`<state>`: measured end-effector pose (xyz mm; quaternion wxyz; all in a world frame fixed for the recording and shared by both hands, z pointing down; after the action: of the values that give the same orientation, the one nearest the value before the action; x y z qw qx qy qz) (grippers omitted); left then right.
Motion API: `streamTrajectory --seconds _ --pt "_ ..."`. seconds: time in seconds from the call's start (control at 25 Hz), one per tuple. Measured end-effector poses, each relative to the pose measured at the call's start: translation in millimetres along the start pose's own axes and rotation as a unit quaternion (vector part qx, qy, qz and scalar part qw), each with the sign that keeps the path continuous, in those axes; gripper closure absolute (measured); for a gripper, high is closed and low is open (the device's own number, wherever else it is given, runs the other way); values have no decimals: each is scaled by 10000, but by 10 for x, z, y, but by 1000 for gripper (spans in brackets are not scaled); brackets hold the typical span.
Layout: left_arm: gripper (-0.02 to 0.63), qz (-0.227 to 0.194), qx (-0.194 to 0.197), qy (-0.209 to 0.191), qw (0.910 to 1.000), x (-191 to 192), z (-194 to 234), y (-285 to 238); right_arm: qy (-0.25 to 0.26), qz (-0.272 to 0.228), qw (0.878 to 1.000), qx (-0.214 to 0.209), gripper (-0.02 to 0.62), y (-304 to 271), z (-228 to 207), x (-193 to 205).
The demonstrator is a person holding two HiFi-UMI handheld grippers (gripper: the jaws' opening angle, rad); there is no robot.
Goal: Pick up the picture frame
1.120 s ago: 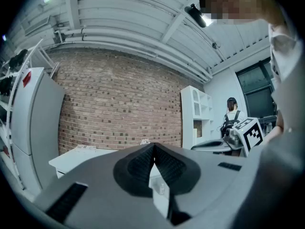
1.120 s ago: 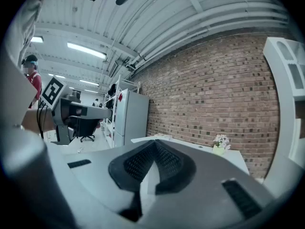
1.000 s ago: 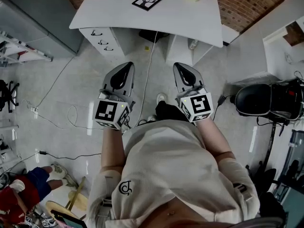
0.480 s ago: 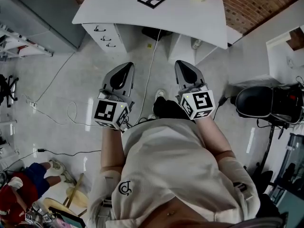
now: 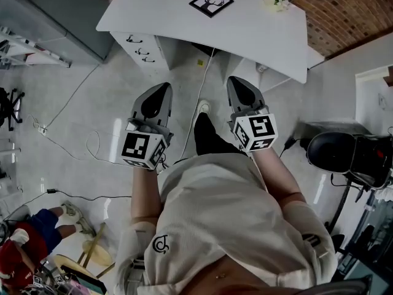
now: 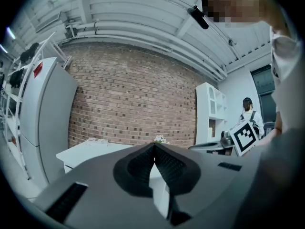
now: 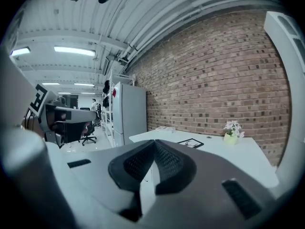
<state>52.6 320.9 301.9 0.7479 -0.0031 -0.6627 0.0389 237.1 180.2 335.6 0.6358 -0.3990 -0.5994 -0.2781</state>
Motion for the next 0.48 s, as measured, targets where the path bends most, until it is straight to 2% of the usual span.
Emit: streamTrajectory --seconds 0.48 --pt "594 195 149 13 9997 -224 960 -1908 78 293 9994 170 588 -1751 -1122 -294"
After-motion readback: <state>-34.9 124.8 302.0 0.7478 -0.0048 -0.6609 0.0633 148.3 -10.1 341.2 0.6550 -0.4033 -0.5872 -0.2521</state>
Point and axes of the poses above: the fingertips, and each gripper's own axes: y backward along the fingers, z to its left, x out of its underside, the point moved 6 cm from there along y, backward along the fingers, and after that the axes turned 1 degree about x, right-handed, at the moved point
